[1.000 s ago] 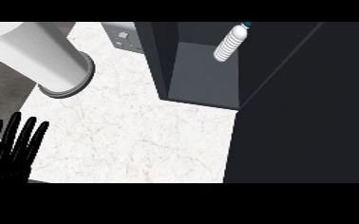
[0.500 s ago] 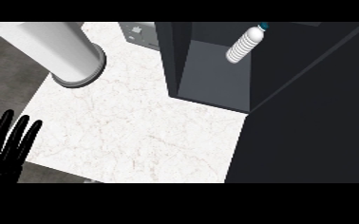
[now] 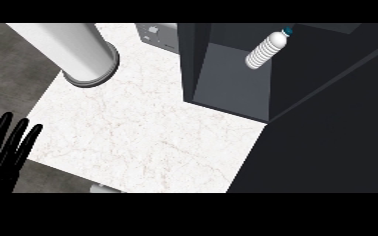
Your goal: Pick up the bottled water, place it into the cabinet and close the cabinet
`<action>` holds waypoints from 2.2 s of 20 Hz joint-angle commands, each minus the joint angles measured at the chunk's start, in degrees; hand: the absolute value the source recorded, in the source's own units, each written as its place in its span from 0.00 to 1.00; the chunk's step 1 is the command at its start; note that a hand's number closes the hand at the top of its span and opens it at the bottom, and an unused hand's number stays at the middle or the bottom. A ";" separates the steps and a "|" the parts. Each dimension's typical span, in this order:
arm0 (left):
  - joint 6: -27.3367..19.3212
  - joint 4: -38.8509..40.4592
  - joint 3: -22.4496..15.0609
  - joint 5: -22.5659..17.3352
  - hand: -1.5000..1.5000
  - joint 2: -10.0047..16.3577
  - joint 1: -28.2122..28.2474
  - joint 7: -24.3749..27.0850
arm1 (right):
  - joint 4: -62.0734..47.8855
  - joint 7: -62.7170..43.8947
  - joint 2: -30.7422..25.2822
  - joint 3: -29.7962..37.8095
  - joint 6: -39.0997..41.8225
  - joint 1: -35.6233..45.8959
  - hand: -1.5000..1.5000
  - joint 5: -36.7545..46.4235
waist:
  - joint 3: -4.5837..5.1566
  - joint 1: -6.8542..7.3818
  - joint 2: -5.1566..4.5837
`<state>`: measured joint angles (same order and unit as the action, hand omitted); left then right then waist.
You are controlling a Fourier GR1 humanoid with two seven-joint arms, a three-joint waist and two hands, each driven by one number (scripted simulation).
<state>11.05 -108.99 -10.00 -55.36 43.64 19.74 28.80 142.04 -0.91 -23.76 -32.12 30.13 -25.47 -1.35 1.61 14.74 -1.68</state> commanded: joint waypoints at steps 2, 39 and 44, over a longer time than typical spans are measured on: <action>1.29 0.59 0.32 -0.09 0.00 0.70 0.28 -0.14 | 0.14 -6.70 -0.03 -7.75 2.34 5.68 1.00 1.41 | 0.21 0.66 -0.01; 4.50 4.56 4.12 -3.41 0.00 2.91 -2.42 -1.66 | -21.88 -25.02 12.04 2.00 -2.93 36.40 1.00 -11.49 | -0.43 -0.30 -0.95; 4.62 5.20 4.03 -3.92 0.00 1.86 -1.80 -1.15 | -29.60 -29.42 16.77 3.20 -5.34 44.12 1.00 -10.84 | -0.58 -0.60 -0.77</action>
<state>15.50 -104.17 -5.93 -59.17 45.82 17.66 27.54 120.16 -25.52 -12.11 -30.38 30.21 11.83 -14.71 1.18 14.23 -2.46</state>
